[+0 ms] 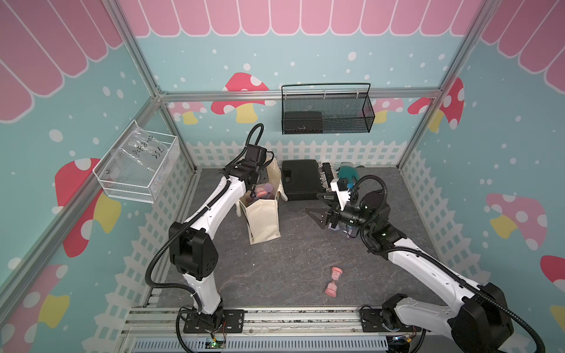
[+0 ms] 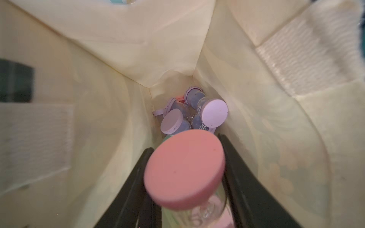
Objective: Put the hourglass into the canvas bag
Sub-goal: Place the hourglass in the canvas bag.
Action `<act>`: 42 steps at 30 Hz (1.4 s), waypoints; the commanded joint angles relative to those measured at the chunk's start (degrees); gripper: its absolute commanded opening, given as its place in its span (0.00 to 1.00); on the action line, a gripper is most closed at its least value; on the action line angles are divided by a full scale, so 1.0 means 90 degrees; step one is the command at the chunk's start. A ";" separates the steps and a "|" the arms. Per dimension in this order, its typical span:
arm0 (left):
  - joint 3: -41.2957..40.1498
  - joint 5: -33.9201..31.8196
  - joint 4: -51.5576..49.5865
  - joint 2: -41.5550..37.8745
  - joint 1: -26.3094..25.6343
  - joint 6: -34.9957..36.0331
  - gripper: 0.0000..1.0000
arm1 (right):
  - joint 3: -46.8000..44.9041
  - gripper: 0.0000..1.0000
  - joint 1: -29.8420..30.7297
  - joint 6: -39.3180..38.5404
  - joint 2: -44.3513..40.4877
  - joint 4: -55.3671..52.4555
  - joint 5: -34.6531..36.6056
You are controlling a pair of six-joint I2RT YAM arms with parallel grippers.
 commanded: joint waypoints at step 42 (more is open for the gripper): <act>-0.0525 0.0479 0.0038 -0.1117 0.0036 -0.0071 0.69 | -0.0152 1.00 0.0028 -0.0157 -0.0474 -0.0498 0.0944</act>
